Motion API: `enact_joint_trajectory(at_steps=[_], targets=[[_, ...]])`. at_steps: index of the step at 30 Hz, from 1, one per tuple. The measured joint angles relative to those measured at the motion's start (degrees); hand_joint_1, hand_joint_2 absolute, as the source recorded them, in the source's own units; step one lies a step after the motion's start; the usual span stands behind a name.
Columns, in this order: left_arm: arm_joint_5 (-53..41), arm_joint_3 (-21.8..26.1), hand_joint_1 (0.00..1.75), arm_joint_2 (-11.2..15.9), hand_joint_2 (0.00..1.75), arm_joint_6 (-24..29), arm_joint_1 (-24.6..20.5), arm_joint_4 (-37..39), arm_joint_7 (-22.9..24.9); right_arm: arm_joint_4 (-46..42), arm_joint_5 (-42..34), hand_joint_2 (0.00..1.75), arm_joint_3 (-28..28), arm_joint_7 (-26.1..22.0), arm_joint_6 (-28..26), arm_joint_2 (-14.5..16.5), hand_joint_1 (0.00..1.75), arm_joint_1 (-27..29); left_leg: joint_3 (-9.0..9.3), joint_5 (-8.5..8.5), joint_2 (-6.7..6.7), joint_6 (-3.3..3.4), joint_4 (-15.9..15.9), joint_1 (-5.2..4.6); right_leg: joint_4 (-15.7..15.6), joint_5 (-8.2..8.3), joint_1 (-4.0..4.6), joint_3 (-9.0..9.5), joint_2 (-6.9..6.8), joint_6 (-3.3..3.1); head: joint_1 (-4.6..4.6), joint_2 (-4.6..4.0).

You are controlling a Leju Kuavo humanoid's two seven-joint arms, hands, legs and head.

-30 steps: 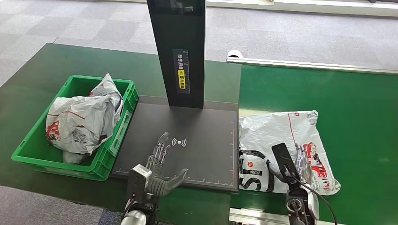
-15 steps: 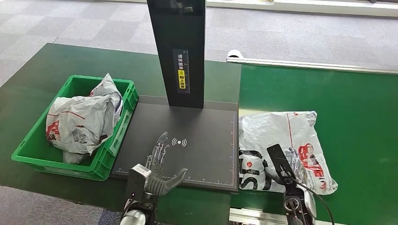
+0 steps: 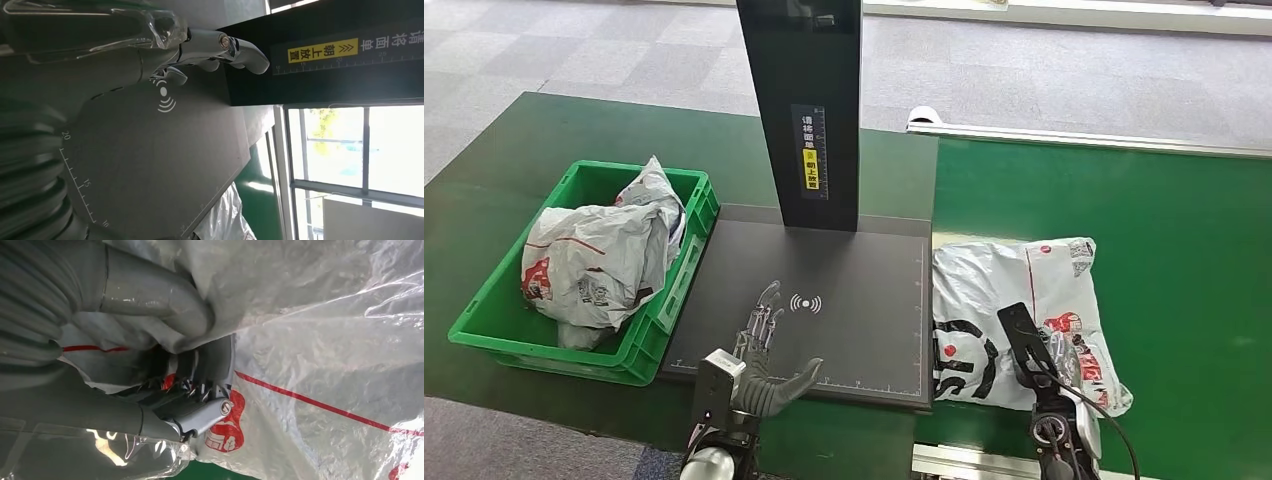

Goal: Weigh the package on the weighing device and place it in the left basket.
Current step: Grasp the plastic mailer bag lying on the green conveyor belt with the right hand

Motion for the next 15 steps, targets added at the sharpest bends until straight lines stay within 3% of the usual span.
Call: enact_joint_trajectory(at_steps=[7, 15], targets=[[0.0, 0.0, 0.0, 0.0, 1.75, 0.3, 0.1, 0.0, 0.0, -0.6, -1.3, 1.75, -0.2, -2.8, -3.1, 0.0, 1.75, 0.4, -0.01, 0.0, 0.0, 0.0, 0.0, 0.0, 0.0, 0.0, 0.0, 0.0, 0.0, 0.0, 0.01, 0.0], [0.0, 0.4, 0.0, 0.2, 1.75, 0.6, 0.5, -0.4, -0.6, -8.1, -3.4, 1.75, -0.6, -7.0, -7.9, 0.7, 1.75, 2.7, -0.03, 0.0, 0.0, 0.0, 0.0, 0.0, 0.0, 0.0, 0.0, -0.02, 0.0, 0.0, 0.01, 0.0]])
